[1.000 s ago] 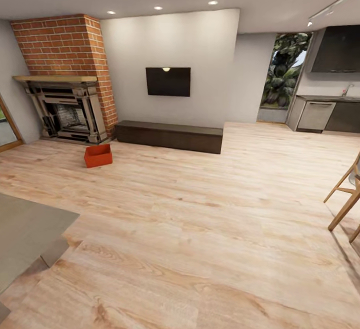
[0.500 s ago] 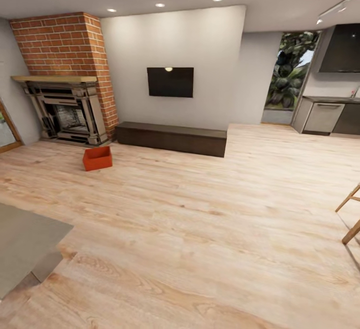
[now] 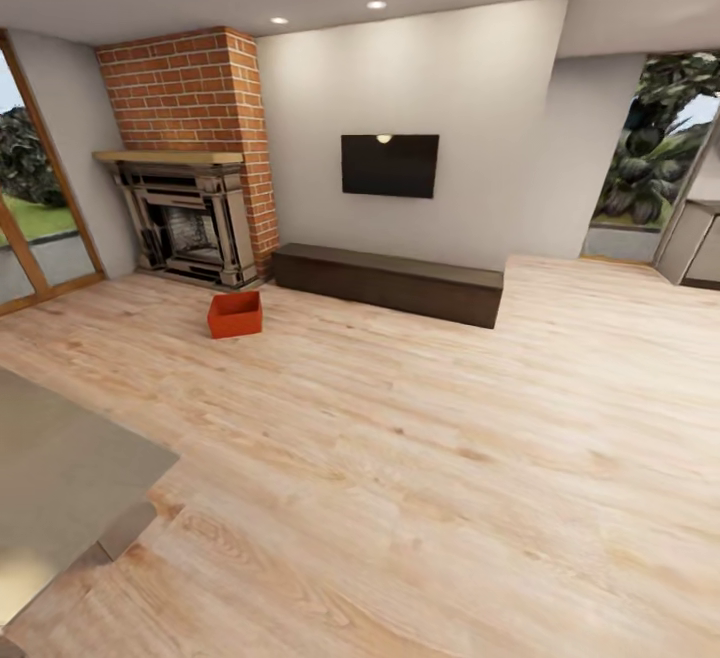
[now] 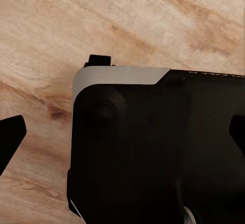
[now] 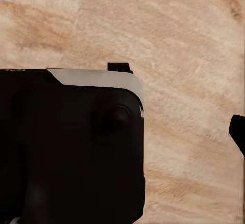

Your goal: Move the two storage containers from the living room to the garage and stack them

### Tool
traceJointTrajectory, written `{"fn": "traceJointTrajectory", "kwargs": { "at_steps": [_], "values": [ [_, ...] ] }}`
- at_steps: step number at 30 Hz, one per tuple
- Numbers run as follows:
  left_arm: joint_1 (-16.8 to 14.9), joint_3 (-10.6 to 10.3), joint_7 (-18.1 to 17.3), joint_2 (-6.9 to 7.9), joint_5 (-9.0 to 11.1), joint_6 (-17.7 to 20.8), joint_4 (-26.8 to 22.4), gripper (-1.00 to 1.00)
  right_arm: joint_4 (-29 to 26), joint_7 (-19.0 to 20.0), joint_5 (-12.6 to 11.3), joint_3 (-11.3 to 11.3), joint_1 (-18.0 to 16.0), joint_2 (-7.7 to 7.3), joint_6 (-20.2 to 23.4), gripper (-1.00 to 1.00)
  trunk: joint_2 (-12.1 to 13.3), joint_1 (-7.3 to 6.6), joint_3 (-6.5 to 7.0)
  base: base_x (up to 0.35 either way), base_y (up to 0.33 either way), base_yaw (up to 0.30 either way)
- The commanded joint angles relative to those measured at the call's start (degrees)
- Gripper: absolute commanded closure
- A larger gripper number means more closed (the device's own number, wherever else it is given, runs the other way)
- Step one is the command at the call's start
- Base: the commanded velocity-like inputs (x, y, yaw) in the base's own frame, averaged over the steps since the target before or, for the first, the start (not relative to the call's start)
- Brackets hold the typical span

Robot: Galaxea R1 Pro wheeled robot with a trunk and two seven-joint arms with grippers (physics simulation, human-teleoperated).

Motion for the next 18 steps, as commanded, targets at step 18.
{"fn": "traceJointTrajectory", "kwargs": {
  "at_steps": [18],
  "values": [
    [-0.1, -0.1, -0.2, 0.0, 0.6, -0.2, 0.1, -1.0, 0.1, -0.1, -0.6, 0.5, 0.0, -0.06, -0.2, -1.0, 0.0, 0.04, -0.07, 0.322, 0.0, 0.149]
  ]
}}
